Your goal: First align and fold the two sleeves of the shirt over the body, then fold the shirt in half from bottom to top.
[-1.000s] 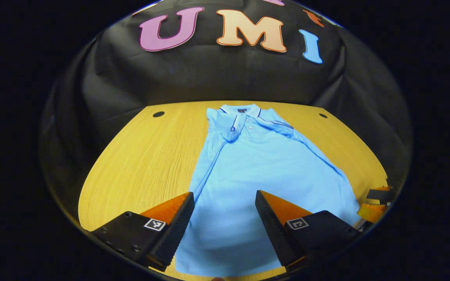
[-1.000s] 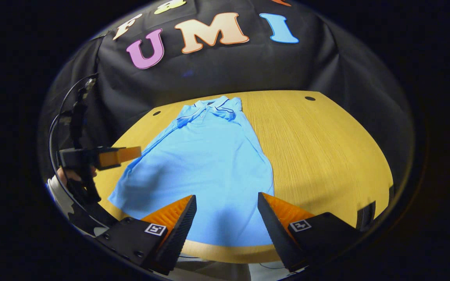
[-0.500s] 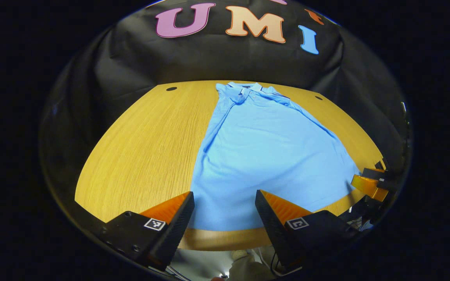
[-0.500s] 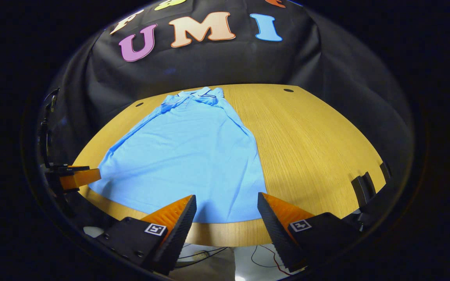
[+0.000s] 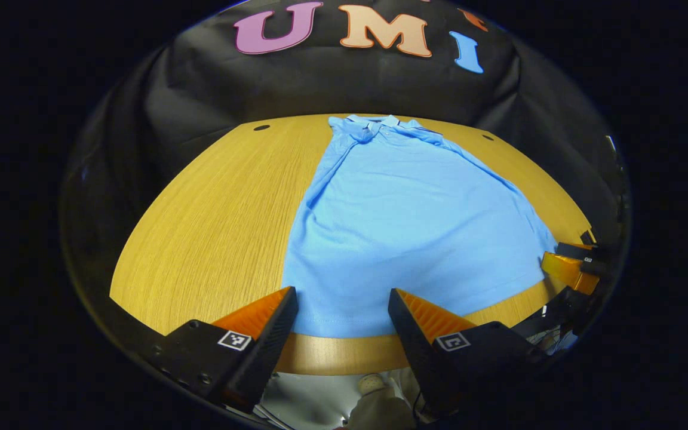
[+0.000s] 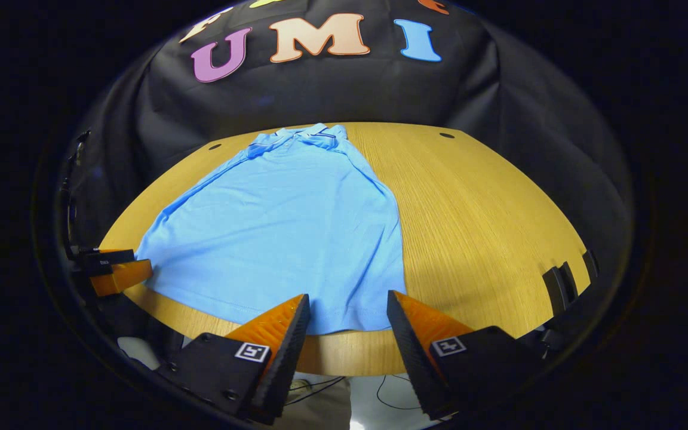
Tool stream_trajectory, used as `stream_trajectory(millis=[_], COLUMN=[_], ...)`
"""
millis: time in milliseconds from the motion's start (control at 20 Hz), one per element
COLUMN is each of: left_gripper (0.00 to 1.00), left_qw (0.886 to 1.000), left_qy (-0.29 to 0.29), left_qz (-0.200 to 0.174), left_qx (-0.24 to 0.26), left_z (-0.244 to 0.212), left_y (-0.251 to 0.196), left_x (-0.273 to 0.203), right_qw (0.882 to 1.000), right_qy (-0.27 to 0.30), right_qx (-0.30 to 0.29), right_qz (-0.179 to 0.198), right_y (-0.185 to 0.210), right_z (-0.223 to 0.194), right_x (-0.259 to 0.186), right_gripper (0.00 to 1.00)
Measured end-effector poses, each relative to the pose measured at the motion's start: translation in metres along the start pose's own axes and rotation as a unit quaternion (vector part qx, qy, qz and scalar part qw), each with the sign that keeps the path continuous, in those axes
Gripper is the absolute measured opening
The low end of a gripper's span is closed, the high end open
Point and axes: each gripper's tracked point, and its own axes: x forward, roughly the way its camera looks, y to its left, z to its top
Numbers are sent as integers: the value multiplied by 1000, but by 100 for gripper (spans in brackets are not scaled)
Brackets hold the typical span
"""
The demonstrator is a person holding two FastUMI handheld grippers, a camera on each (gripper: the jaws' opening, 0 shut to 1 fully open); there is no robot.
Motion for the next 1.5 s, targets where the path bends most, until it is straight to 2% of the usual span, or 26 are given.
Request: stream_trajectory(millis=[50, 100, 150, 200, 250, 300, 400, 450, 500, 550, 700, 800, 850, 1100, 1400, 1450, 1500], left_gripper=[94, 89, 83, 71, 59, 38, 0, 0, 0, 0, 0, 0, 0, 0, 0, 0, 0], left_qw=[1000, 1000, 1000, 1000, 1000, 999, 999, 999, 999, 999, 998, 997, 996, 988, 982, 982, 981], left_qy=[-7, -9, -9, -8, -10, -12, -10, -8, -6, -5, -25, -44, -58, -113, -158, -162, -168], left_qz=[-1, -3, -8, -15, -27, -35, -31, -34, -37, -35, -32, -36, -37, -48, -49, -46, -40], left_qx=[-3, -5, -4, -4, -5, -7, -1, -4, -10, -17, -37, -55, -64, -95, -90, -88, -90], left_z=[1, 1, 2, 2, 2, 4, 4, 4, 6, 8, 32, 56, 73, 153, 242, 254, 268], left_y=[-1, -5, -9, -16, -24, -30, -29, -28, -27, -24, -11, -4, 1, 16, 23, 24, 25], left_x=[-1, 1, 2, 3, 3, 5, 6, 5, 4, 4, -1, -5, -7, -2, 20, 25, 33], right_qw=[1000, 1000, 1000, 1000, 1000, 1000, 999, 999, 1000, 1000, 999, 998, 997, 992, 986, 985, 984], right_qy=[0, -4, -1, -5, -2, -1, 1, 1, -2, -9, -34, -54, -67, -117, -163, -169, -173], right_qx=[1, 0, -2, -5, -12, -18, -20, -20, -18, -15, -13, -17, -21, -34, -30, -26, -22], right_qz=[2, 8, 16, 21, 22, 26, 28, 25, 23, 24, 27, 31, 32, 27, 26, 27, 29], right_y=[5, 11, 17, 23, 26, 30, 33, 32, 32, 35, 40, 44, 45, 47, 45, 44, 43], right_z=[-2, -1, -3, -1, -4, -3, -2, -2, 1, 6, 35, 60, 77, 150, 237, 252, 268], right_x=[0, 2, 1, -1, -1, -2, -3, -4, -5, -7, -11, -12, -12, -2, 30, 39, 49], right_gripper=[75, 58, 51, 33, 19, 7, 2, 6, 2, 6, 6, 2, 6, 6, 6, 2, 6])
